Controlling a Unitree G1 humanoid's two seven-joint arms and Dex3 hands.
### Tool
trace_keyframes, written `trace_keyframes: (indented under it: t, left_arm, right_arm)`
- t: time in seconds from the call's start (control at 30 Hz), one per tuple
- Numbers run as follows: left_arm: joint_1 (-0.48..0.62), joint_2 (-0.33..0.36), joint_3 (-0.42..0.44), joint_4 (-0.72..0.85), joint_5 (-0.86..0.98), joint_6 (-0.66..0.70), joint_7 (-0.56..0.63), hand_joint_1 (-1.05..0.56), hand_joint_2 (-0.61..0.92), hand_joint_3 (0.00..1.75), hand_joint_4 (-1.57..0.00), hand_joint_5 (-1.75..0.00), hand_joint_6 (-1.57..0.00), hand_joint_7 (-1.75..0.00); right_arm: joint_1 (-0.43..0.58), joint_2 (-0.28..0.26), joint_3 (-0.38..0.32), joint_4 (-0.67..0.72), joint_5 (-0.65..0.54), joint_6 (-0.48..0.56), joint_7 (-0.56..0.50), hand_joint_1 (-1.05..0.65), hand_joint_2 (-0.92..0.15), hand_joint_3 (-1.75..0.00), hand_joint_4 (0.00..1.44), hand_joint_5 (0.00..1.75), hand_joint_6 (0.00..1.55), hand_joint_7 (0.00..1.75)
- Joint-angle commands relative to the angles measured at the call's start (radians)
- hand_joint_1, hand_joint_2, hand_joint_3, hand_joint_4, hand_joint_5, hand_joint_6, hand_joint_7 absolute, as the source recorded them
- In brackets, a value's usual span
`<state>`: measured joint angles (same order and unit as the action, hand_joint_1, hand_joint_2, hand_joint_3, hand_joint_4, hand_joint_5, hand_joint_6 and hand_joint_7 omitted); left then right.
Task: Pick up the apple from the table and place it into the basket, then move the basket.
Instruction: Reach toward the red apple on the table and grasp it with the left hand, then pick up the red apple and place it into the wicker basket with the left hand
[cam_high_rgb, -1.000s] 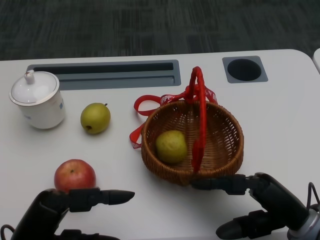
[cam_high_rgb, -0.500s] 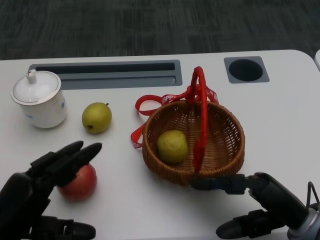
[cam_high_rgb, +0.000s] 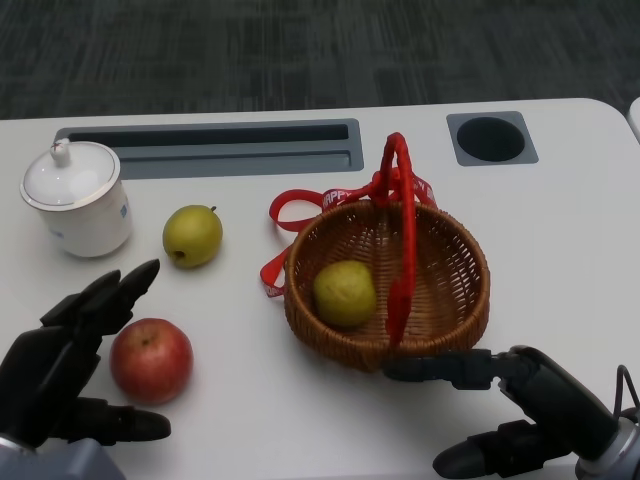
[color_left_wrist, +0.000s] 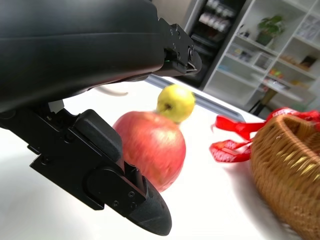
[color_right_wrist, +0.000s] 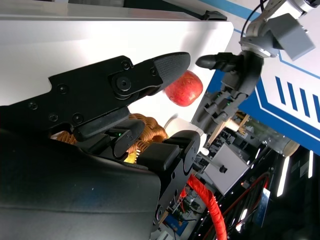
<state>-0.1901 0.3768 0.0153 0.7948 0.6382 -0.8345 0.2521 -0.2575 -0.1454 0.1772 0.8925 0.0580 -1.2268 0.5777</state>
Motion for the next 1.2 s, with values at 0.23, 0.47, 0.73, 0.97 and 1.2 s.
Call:
trace_keyframes:
  t: [0.23, 0.47, 0.73, 0.97, 1.2]
  left_arm:
    - [-0.159, -0.032, -0.115, 0.321, -0.041, -0.018, 0.139, -0.75, 0.63, 0.0, -0.36, -0.05, -0.33, -0.02]
    - [-0.206, -0.066, -0.16, 0.403, -0.079, 0.028, 0.15, -0.59, 0.61, 0.0, -0.41, -0.03, -0.37, -0.01]
    - [-0.203, -0.12, -0.145, 0.457, -0.177, 0.038, 0.144, -0.26, 0.62, 0.01, -0.66, -0.07, -0.62, -0.06]
    - [-0.168, -0.163, -0.123, 0.437, -0.241, 0.003, 0.234, 0.1, 0.82, 0.02, -1.15, -0.1, -1.04, -0.07]
    - [-0.128, -0.175, -0.097, 0.345, -0.278, -0.083, 0.273, 0.04, 0.84, 0.0, -1.15, -0.06, -1.06, -0.04]
  right_arm:
    - [0.012, -0.023, -0.009, -0.011, 0.012, -0.009, -0.003, -0.59, -0.87, 0.0, 0.72, 0.0, 0.64, 0.0]
    - [0.019, -0.027, -0.008, -0.018, 0.014, -0.012, 0.0, -0.58, -0.86, 0.0, 0.72, 0.0, 0.65, 0.0]
    - [0.031, -0.024, -0.007, -0.027, 0.018, -0.013, -0.002, -0.58, -0.86, 0.0, 0.72, 0.0, 0.65, 0.0]
    - [0.041, -0.027, -0.007, -0.033, 0.014, -0.015, -0.008, -0.59, -0.87, 0.0, 0.72, 0.0, 0.65, 0.0]
    - [0.043, -0.025, -0.005, -0.03, 0.019, -0.018, -0.005, -0.58, -0.87, 0.0, 0.72, 0.0, 0.65, 0.0]
